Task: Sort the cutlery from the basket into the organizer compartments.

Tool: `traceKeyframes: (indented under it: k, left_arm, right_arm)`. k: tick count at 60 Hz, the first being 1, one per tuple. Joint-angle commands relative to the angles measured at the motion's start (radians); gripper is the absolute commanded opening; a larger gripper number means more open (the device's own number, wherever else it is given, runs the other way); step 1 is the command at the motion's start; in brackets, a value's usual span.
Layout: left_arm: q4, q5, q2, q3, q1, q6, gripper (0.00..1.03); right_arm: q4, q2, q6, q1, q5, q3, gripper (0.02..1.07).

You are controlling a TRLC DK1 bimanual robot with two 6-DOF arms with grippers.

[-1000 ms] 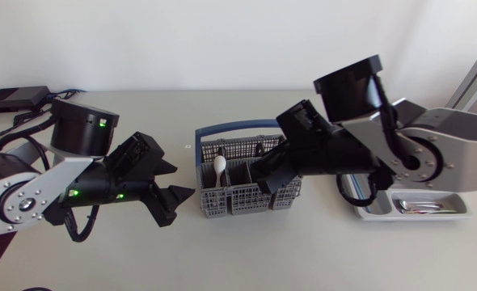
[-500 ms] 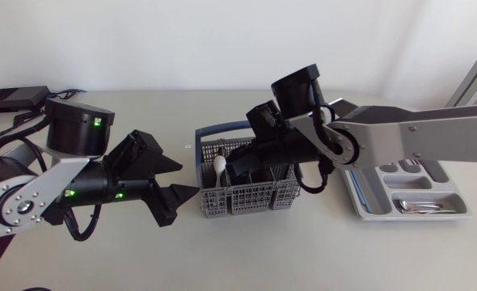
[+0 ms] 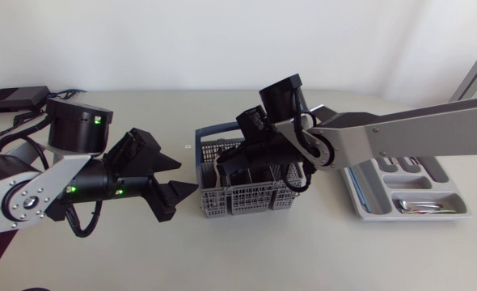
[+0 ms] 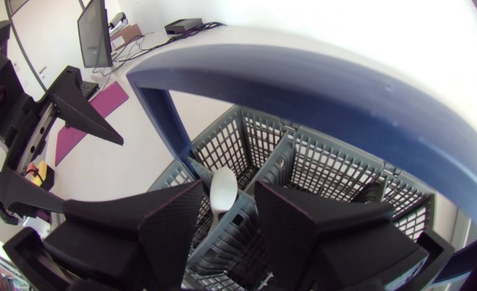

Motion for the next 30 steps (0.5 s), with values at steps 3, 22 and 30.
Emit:
traceKeyframes:
  k: [3,22,30]
  left_arm:
    - [0.017,0.019,0.016,-0.030,0.016,0.003,0.81]
    - [0.029,0.022,0.018,-0.041,0.021,0.006,0.81]
    - [0.029,0.022,0.020,-0.041,0.021,0.004,0.81]
  right_arm:
    - [0.012,0.037,0.027,0.007,-0.020,0.030,0.51]
    - [0.014,0.042,0.022,0.020,-0.075,0.019,0.51]
    - [0.015,0.010,0.018,0.044,-0.072,-0.005,0.51]
